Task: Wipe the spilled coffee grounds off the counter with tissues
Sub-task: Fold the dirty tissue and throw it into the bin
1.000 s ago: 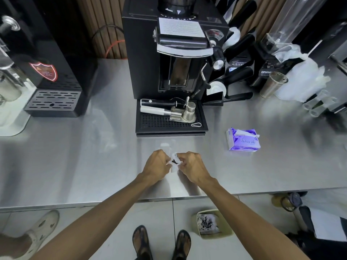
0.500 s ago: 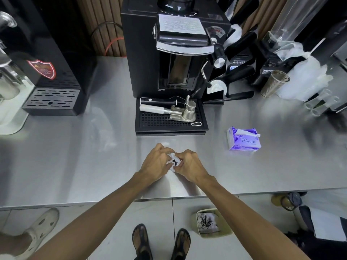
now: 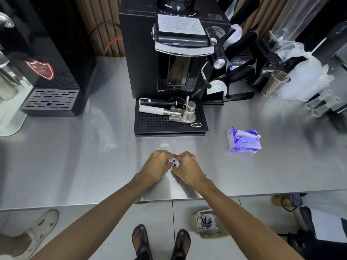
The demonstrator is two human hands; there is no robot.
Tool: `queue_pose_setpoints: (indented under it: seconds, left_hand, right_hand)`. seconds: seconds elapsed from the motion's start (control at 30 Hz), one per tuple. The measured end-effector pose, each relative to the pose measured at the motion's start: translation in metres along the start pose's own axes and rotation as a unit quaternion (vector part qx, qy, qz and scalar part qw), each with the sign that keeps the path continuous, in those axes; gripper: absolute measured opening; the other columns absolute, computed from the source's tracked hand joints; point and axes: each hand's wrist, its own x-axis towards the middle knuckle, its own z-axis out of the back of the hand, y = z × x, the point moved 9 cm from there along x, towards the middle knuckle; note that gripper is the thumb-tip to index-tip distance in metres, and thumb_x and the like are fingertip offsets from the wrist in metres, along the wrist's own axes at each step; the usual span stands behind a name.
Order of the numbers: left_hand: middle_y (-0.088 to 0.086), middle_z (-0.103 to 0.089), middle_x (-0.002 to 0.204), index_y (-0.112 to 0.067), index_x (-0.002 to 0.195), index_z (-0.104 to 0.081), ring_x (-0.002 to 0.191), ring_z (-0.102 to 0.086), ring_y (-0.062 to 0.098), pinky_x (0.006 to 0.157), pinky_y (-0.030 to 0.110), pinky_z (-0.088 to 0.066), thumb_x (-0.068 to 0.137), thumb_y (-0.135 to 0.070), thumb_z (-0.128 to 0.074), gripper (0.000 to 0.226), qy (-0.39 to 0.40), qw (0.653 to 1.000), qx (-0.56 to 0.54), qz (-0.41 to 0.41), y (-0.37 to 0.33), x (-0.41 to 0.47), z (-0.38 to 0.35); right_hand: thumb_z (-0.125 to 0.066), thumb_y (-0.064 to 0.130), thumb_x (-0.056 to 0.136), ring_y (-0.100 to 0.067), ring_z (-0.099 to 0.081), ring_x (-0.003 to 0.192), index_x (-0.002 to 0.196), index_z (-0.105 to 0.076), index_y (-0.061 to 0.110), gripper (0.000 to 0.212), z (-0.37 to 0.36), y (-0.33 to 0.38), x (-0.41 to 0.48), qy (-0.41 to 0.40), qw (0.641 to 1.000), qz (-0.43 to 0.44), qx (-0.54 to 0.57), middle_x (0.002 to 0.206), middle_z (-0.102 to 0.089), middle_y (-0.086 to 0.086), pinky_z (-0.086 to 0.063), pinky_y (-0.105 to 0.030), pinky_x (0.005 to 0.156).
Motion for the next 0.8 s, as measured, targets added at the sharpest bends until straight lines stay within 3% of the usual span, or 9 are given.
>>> queue_pose_setpoints:
  seconds: [0.1,0.2,0.27,0.4,0.53,0.67,0.8]
  left_hand:
    - [-0.003,-0.061,0.081,-0.009,0.087,-0.074,0.069,-0.058,0.016,0.063,0.011,-0.037,0.083,-0.005,-0.068,0.009,-0.004,1.000,-0.009,0.018,0.004,0.001,0.000]
    - [0.000,-0.065,0.085,-0.009,0.086,-0.074,0.069,-0.060,0.016,0.067,0.024,-0.051,0.082,-0.008,-0.069,0.007,-0.001,0.999,-0.019,0.027,0.010,0.003,-0.003]
    - [0.002,-0.066,0.087,-0.009,0.083,-0.073,0.071,-0.062,0.018,0.072,0.033,-0.053,0.083,-0.010,-0.070,0.004,-0.001,0.999,-0.016,0.030,0.012,0.004,-0.004]
    - [0.002,-0.066,0.096,-0.007,0.080,-0.072,0.077,-0.065,0.018,0.077,0.034,-0.054,0.085,-0.012,-0.069,0.007,0.009,1.000,-0.009,0.019,0.012,0.006,-0.006]
    - [0.000,-0.064,0.104,-0.007,0.090,-0.075,0.081,-0.060,0.008,0.082,0.029,-0.054,0.085,-0.011,-0.066,0.011,0.024,0.999,-0.026,0.001,0.013,0.007,-0.009]
    - [0.005,-0.065,0.098,-0.002,0.094,-0.073,0.087,-0.053,-0.006,0.086,0.027,-0.051,0.077,-0.019,-0.073,0.023,0.061,0.997,-0.043,-0.016,0.015,0.006,-0.011]
    - [0.005,-0.063,0.099,-0.005,0.099,-0.074,0.081,-0.062,0.010,0.081,0.027,-0.053,0.081,-0.016,-0.076,0.021,0.074,0.996,-0.051,-0.021,0.014,0.008,-0.007]
  right_hand:
    - [-0.067,0.014,0.075,-0.006,-0.048,0.059,0.084,-0.065,0.009,0.011,0.005,0.002,0.000,0.007,1.000,-0.009,0.029,0.071,-0.057,0.000,-0.037,-0.007,0.059]
    - [-0.063,0.004,0.077,-0.008,-0.047,0.054,0.073,-0.060,0.012,0.010,0.014,0.009,-0.003,0.007,0.999,0.024,0.031,0.057,-0.048,0.008,-0.041,-0.016,0.055]
    - [-0.061,0.001,0.080,-0.011,-0.053,0.060,0.078,-0.066,0.013,0.014,0.015,0.009,-0.003,0.006,0.999,0.038,0.028,0.063,-0.055,0.002,-0.048,-0.025,0.059]
    - [-0.065,0.000,0.079,-0.013,-0.058,0.067,0.091,-0.073,0.018,0.023,0.015,0.007,0.000,0.002,0.999,0.042,0.025,0.078,-0.060,0.000,-0.052,-0.027,0.066]
    - [-0.068,0.005,0.079,-0.013,-0.060,0.069,0.088,-0.073,0.019,0.017,0.014,0.006,0.004,0.011,0.999,0.042,0.027,0.080,-0.059,-0.001,-0.054,-0.030,0.068]
    - [-0.071,0.015,0.079,-0.014,-0.059,0.075,0.096,-0.074,0.023,0.019,0.012,0.003,0.007,0.016,0.999,0.031,0.019,0.087,-0.058,0.002,-0.054,-0.030,0.073]
    - [-0.072,0.018,0.080,-0.015,-0.059,0.077,0.101,-0.074,0.019,0.021,0.017,0.005,0.006,0.006,0.999,0.035,0.015,0.090,-0.059,0.000,-0.052,-0.028,0.075]
